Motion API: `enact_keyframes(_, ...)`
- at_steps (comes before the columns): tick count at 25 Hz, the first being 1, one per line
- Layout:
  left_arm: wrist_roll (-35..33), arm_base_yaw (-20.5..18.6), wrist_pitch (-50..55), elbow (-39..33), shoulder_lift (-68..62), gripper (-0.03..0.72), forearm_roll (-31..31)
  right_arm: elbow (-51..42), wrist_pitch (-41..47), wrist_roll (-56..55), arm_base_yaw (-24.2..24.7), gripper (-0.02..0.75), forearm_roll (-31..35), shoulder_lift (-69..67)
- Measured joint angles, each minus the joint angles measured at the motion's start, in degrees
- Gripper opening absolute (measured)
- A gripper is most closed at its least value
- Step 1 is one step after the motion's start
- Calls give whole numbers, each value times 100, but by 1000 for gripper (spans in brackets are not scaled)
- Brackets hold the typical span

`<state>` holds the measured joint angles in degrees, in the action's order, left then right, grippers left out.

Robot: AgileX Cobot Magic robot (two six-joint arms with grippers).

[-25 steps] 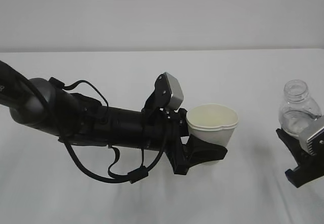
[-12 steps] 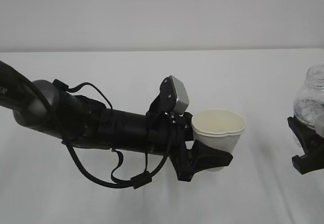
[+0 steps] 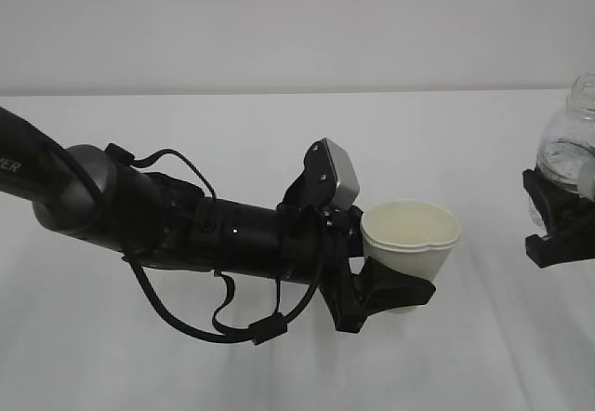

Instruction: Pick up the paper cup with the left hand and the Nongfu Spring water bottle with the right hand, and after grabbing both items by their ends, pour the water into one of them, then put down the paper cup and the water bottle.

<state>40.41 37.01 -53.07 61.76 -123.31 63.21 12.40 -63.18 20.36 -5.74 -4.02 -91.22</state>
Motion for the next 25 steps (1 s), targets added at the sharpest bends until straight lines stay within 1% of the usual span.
enact_keyframes(2,0,0,0,54,0,452,0,134,73,-85,0,411,10,0)
enact_keyframes(8,0,0,39,104,0,452,0,491,717,-220,0,411,10,0)
enact_keyframes(12,0,0,279,127,0,452,-40,786,1042,-365,0,411,10,0)
enact_keyframes(16,0,0,422,224,0,452,-54,1179,1929,-390,0,411,-84,80)
enact_keyframes(21,0,0,525,332,0,452,-90,1255,2008,-286,0,411,-265,192)
enact_keyframes(25,0,0,561,395,-14,452,-90,1255,2505,-273,0,411,-456,192)
